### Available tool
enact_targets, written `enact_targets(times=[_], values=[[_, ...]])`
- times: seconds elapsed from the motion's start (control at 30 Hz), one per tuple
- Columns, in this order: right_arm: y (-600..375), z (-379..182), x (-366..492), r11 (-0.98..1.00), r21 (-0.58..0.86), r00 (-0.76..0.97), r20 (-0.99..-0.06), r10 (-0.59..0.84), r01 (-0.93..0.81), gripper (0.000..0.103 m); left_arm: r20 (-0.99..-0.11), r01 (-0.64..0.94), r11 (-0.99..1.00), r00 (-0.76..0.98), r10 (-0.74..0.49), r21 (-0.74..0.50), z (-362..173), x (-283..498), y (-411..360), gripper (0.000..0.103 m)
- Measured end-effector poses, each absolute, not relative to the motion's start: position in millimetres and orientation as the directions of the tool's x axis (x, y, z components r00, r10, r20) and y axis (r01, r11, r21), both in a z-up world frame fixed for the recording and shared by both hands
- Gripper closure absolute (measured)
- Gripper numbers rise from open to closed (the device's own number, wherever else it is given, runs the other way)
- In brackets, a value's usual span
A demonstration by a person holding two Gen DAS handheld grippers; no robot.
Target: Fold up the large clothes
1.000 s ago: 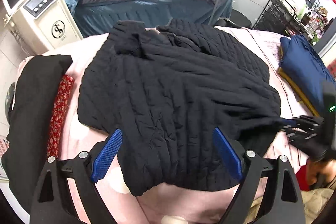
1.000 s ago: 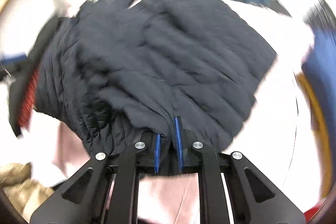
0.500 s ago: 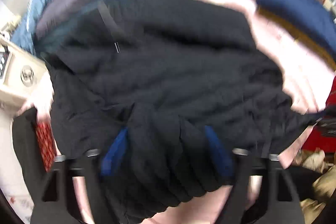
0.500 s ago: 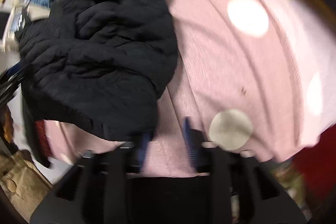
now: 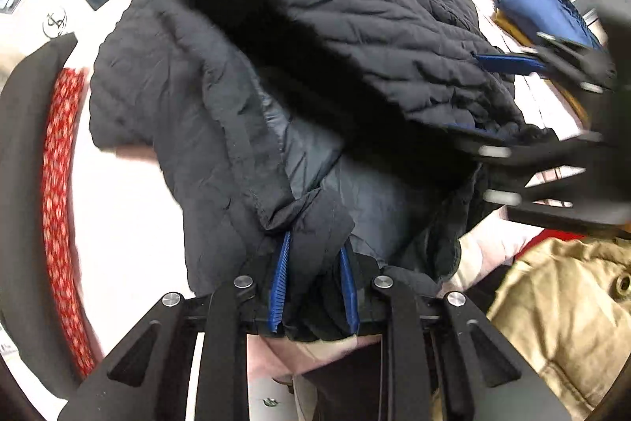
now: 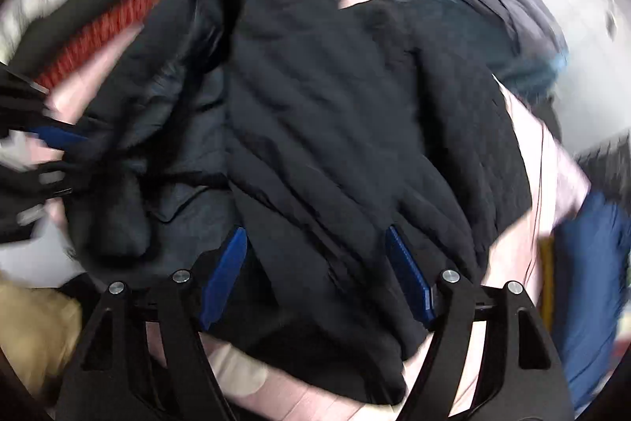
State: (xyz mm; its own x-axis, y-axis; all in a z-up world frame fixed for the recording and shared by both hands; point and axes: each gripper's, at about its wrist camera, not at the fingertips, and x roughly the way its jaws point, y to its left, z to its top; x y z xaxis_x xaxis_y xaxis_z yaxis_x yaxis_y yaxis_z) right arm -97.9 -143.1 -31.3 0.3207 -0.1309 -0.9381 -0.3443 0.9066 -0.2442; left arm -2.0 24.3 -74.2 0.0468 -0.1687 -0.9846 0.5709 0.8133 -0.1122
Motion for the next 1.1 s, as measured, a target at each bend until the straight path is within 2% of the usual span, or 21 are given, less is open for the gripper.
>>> enact_targets(times=[0.03,0.07,0.1,0.13,0.2,0.23,0.3,0.4,0.5,0.57,0.63,0.7,0.73,0.77,0.9,1.0,1.1], values=[[-132.8,-39.8,-96.0,0.864,-0.343,0.346,-0.913,-0.215,-0.368,0.037,-0.985,0.567,0.816,0.045,-0.166,-0.111,-75.4,-5.2,27.7,0.08],[-132.9,-45.5,-97.2,0.84,-0.395,0.366,-0.894,-0.258,-0.373,0.064,-0.987,0.56,0.822,0.044,-0.156,-0.105,-76.6,-8.5,32.3,0.08],[-139.5,-42.0,-99.1,0.846,-0.397,0.376,-0.889,-0.26,-0.356,0.077,-0.988,0.554,0.827,0.041,-0.147,-0.1,-77.0,-10.5,36.4,0.08],[-154.7,-32.0,-101.5,0.886,-0.343,0.373,-0.902,-0.218,-0.311,0.084,-0.989,0.548,0.831,0.036,-0.14,-0.098,-80.3,-13.5,38.8,0.08],[-197.3,-15.2,-109.2,0.948,-0.257,0.362,-0.915,-0.176,-0.188,0.09,-0.991,0.542,0.833,0.013,-0.137,-0.108,-84.2,-22.2,48.6,0.08],[-226.3,-7.3,-117.6,0.959,-0.264,0.35,-0.912,-0.214,-0.099,0.1,-0.991,0.546,0.83,-0.008,-0.133,-0.116,-88.0,-29.2,54.2,0.08],[-283.8,-0.5,-139.8,0.97,-0.239,0.291,-0.925,-0.244,0.055,0.101,-0.99,0.553,0.821,-0.057,-0.133,-0.142,-91.4,-38.8,64.7,0.08],[-382.4,-20.3,-196.2,0.926,-0.221,0.079,-0.964,-0.256,0.306,0.103,-0.978,0.553,0.809,-0.157,-0.135,-0.2,-107.0,-55.1,79.2,0.08],[-447.3,-44.7,-252.2,0.858,-0.167,-0.073,-0.986,-0.15,0.486,0.102,-0.959,0.552,0.791,-0.24,-0.151,-0.263,-123.4,-67.5,90.0,0.08],[-459.7,-47.9,-268.8,0.821,-0.111,-0.076,-0.994,-0.082,0.56,0.102,-0.95,0.569,0.767,-0.258,-0.177,-0.297,-125.8,-72.0,91.7,0.079],[-445.2,-46.6,-260.3,0.836,-0.05,-0.036,-0.999,-0.036,0.546,0.097,-0.938,0.59,0.735,-0.282,-0.201,-0.334,-125.3,-74.2,90.3,0.071],[-409.3,-42.9,-235.2,0.891,0.012,0.029,-1.0,-0.001,0.454,0.07,-0.935,0.601,0.723,-0.293,-0.197,-0.341,-127.7,-71.4,87.8,0.07],[-387.7,-37.4,-218.2,0.925,0.025,0.079,-0.997,-0.006,0.38,0.038,-0.936,0.601,0.724,-0.295,-0.19,-0.337,-128.1,-70.0,86.2,0.07],[-355.6,-29.0,-208.8,0.95,0.02,0.127,-0.992,-0.021,0.312,0.028,-0.937,0.601,0.727,-0.297,-0.183,-0.332,-127.8,-68.2,84.9,0.07],[-243.9,-2.4,-153.1,0.983,-0.177,0.326,-0.933,-0.15,-0.055,0.028,-0.947,0.609,0.732,-0.276,-0.165,-0.305,-126.7,-72.7,74.9,0.07],[-192.8,3.0,-136.0,0.941,-0.213,0.384,-0.918,-0.099,-0.265,0.028,-0.951,0.593,0.748,-0.259,-0.172,-0.297,-126.1,-79.6,73.0,0.07],[-152.9,14.2,-142.5,0.889,-0.244,0.444,-0.894,-0.052,-0.387,0.028,-0.953,0.572,0.767,-0.24,-0.182,-0.291,-123.8,-84.9,77.1,0.07]])
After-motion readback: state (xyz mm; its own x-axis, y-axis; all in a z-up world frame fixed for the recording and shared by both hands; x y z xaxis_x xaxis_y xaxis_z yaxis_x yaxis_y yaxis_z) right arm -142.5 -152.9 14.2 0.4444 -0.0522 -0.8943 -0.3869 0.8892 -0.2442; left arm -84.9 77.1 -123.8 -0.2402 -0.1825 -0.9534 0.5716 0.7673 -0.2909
